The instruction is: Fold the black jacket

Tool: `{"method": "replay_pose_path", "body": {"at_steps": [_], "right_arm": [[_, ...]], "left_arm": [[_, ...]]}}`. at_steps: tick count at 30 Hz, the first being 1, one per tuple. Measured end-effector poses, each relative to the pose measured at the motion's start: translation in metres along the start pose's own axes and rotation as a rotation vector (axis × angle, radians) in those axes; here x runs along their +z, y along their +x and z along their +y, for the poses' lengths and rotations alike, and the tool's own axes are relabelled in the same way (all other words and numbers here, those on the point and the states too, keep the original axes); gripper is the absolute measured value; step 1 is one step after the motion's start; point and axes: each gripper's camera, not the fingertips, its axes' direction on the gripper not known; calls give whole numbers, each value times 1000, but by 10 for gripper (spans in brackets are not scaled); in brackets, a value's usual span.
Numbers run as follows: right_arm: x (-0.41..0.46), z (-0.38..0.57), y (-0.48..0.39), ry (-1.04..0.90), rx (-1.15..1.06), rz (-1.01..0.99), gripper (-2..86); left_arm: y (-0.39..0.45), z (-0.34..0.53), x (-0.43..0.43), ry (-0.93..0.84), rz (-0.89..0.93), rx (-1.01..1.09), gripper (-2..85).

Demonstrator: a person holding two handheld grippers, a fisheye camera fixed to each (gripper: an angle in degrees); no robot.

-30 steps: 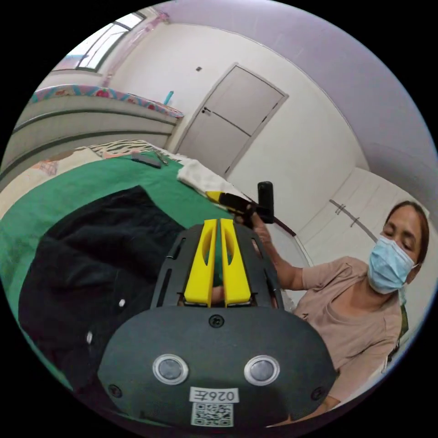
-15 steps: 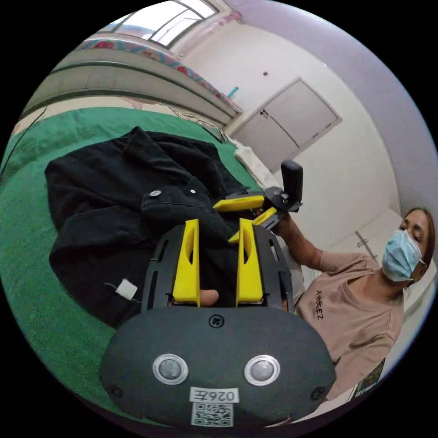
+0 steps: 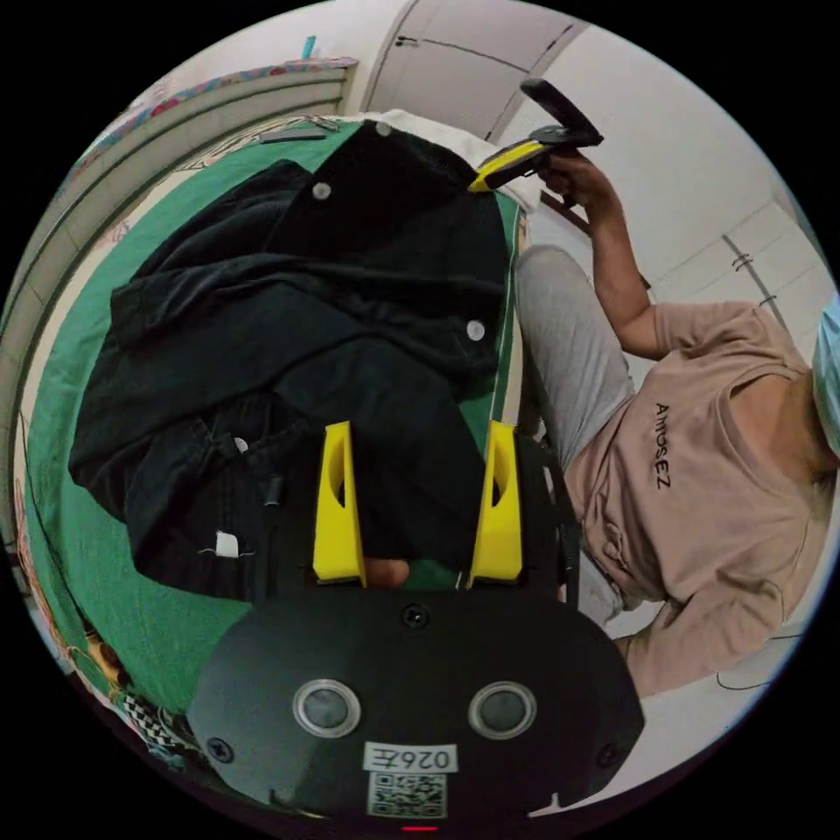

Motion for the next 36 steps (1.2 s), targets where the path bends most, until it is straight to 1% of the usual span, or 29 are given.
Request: {"method": "replay_pose_path", "body": {"at_steps": [1, 2, 3, 4, 5, 6, 7, 8, 9, 10, 11, 12, 13, 15, 17, 18, 19, 20, 21, 23, 26, 28, 29, 31, 32, 33, 34, 35, 36], "right_arm": [[7, 8, 3, -69, 108, 107, -13], [8, 11, 4, -63, 159, 145, -13], [3, 15, 4, 1, 278, 244, -11], [-4, 14, -3, 60, 344, 338, -10], [-9, 12, -10, 100, 344, 373, -9], [-18, 7, -28, 211, 308, 398, -8], [-26, -1, -52, 342, 222, 356, -6], [-27, -5, -64, 395, 158, 314, -5], [-24, -17, -88, 455, 17, 207, 1], [-13, -31, -110, 432, -114, 91, 8], [-5, -40, -119, 393, -168, 39, 26], [15, -57, -136, 275, -261, -64, 61], [38, -71, -151, 152, -329, -130, 133], [70, -83, -166, 11, -365, -167, 193], [102, -90, -179, -126, -381, -199, 142], [123, -93, -185, -252, -388, -190, 83], [127, -94, -191, -261, -390, -155, 30], [125, -95, -195, -268, -405, -148, 22], [116, -97, -201, -280, -431, -116, 8], [97, -99, -212, -295, -468, -2, 4], [62, -103, -240, -346, -646, 50, 2], [41, -112, -267, -372, -820, 110, 1], [37, -115, -273, -382, -870, 109, 1], [20, -136, -295, -368, -1069, 45, 1], [15, -146, -300, -348, -1095, 31, 1], [2, -176, -306, -258, -1088, 38, 5], [-19, -227, -301, -66, -872, 76, 16], [-32, -254, -291, 27, -721, 72, 24], [-55, -300, -266, 187, -482, 35, 54]], "left_arm": [[1, 1, 1, -10, 6, 6, 201], [2, 3, 3, -22, 12, 2, 197], [0, 3, 6, -27, 11, -18, 196], [-2, 3, 9, -32, 16, -32, 195], [-6, 0, 13, -52, 45, -51, 195], [-8, -3, 16, -66, 67, -64, 194], [-8, -4, 16, -72, 69, -67, 193], [-7, -6, 15, -78, 59, -64, 193], [-5, -8, 12, -72, 34, -60, 192], [-4, -8, 10, -65, 21, -59, 192], [-4, -7, 5, -46, -1, -65, 193], [-6, -6, 1, -21, -14, -79, 200], [-8, -5, -1, -4, -21, -93, 204], [-19, -6, 3, 24, -37, -159, 235], [-27, -11, 20, -62, -29, -173, 230], [-26, -13, 16, -67, -45, -149, 216], [-26, -13, 12, -77, -44, -133, 176], [-24, -11, 2, -80, 43, -72, 96], [-27, -6, -10, -50, 77, -70, 69], [-29, 7, -25, -21, 74, -47, 41], [-36, 23, -48, 10, 90, -16, 21], [-40, 26, -58, 15, 95, 16, 18], [-42, 27, -64, 14, 97, 39, 17], [-47, 27, -70, 14, 102, 63, 19], [-54, 27, -75, 21, 123, 59, 23], [-65, 28, -80, 49, 160, 42, 30], [-72, 28, -83, 74, 185, 21, 35], [-91, 32, -92, 153, 237, -51, 53], [-113, 40, -103, 281, 292, -151, 79]]}}
